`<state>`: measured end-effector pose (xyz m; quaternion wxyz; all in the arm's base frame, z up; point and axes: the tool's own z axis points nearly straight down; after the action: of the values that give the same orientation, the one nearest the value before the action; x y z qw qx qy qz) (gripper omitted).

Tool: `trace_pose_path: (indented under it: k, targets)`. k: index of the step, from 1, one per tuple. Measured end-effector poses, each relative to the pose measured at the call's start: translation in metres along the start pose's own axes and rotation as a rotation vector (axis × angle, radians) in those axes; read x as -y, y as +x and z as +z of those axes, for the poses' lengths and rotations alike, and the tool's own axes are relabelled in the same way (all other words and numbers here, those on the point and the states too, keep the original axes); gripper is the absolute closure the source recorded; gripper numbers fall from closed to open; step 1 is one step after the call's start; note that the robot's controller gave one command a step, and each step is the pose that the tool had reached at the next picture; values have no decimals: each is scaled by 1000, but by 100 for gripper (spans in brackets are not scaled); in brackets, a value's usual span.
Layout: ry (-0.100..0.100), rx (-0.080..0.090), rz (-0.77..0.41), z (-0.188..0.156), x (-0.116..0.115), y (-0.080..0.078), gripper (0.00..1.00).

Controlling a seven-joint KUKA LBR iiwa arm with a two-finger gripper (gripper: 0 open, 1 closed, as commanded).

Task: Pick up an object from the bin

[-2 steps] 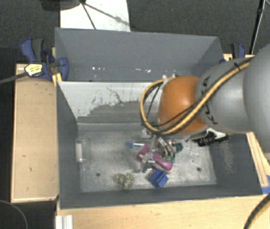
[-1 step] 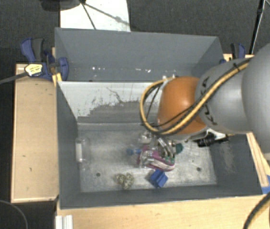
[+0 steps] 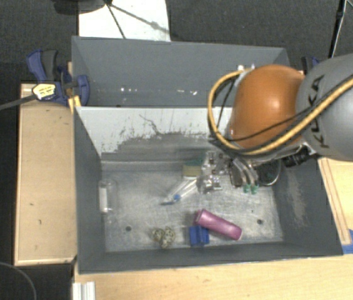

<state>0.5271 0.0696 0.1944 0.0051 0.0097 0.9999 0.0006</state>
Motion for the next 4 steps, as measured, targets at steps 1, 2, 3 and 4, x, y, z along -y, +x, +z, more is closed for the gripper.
trace_pose_path:
  k: [1, 2, 3, 4]
  targets:
    - [0, -8, 1, 5, 0, 1, 0]
    - [-1, -3, -97, 94, 9, -4, 0]
    - [-1, -6, -94, 96, 8, -4, 100]
    - [0, 1, -87, -10, 17, -5, 100]
